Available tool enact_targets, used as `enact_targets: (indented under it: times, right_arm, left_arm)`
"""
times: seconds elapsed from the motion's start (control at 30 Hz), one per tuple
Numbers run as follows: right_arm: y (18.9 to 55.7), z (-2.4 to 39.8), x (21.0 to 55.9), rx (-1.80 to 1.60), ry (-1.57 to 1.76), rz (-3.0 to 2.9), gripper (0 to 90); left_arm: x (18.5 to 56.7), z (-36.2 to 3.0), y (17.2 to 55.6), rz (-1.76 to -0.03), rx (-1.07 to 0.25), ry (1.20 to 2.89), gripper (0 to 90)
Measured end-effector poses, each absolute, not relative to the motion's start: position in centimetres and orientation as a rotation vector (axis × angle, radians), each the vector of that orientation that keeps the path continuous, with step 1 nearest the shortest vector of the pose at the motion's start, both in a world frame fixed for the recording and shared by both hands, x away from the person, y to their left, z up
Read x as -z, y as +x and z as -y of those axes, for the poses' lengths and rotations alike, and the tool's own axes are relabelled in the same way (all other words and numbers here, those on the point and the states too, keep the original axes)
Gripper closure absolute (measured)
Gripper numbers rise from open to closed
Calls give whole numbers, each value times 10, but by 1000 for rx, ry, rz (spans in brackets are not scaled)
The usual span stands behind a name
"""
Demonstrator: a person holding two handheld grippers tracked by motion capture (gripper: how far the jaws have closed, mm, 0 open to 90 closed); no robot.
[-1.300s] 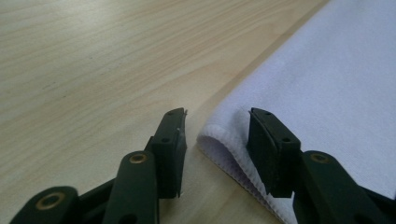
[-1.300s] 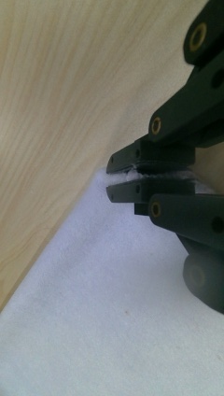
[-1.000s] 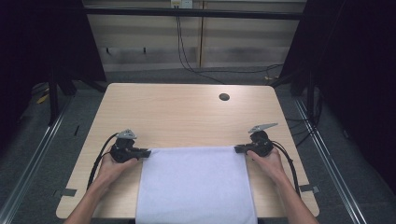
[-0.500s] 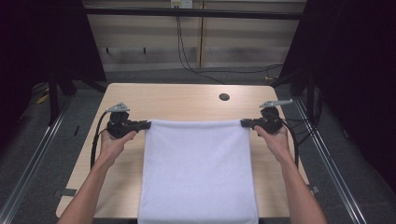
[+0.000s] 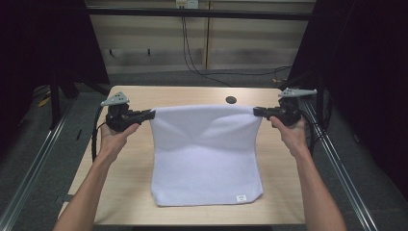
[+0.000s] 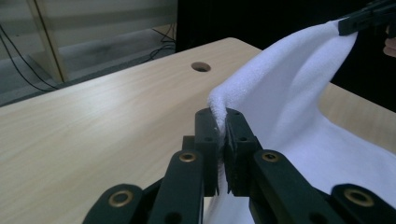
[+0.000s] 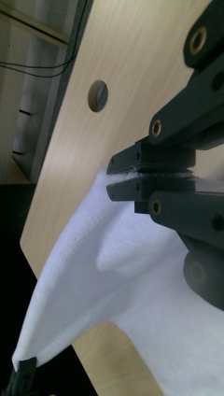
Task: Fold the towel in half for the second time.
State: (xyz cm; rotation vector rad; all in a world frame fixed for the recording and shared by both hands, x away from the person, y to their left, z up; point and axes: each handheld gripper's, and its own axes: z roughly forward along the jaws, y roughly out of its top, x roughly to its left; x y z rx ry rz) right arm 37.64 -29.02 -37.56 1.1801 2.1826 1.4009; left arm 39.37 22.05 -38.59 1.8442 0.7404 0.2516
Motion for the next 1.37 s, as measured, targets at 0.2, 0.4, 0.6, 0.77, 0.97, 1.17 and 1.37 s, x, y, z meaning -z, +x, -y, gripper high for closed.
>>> enact_targets:
  times: [0.2,0.4,0.6,0.77,0.97,1.17,1.37]
  right_arm:
    - [337,297,389,-1431,1123,-2218,865]
    - [292,295,391,-1404,1050,-2300,863]
    - [248,291,429,-1380,1070,-2394,857]
    - [219,288,458,-1281,1125,-2535,731]
    - [192,301,466,-1392,1188,-2500,618]
    - [199,314,462,-1404,1273,-2199,522]
    - [207,326,470,-1329,1308,-2113,447]
  left_arm:
    - [393,-228,357,-709,-180,1834,854]
    - [401,-229,314,-680,-167,1908,854]
    - [446,-230,276,-699,-49,1992,851]
    - [474,-229,251,-708,29,2117,814]
    - [472,-243,231,-634,115,2033,688]
    - [468,-259,255,-817,-77,1901,542]
    - [469,-268,258,-866,-243,1916,470]
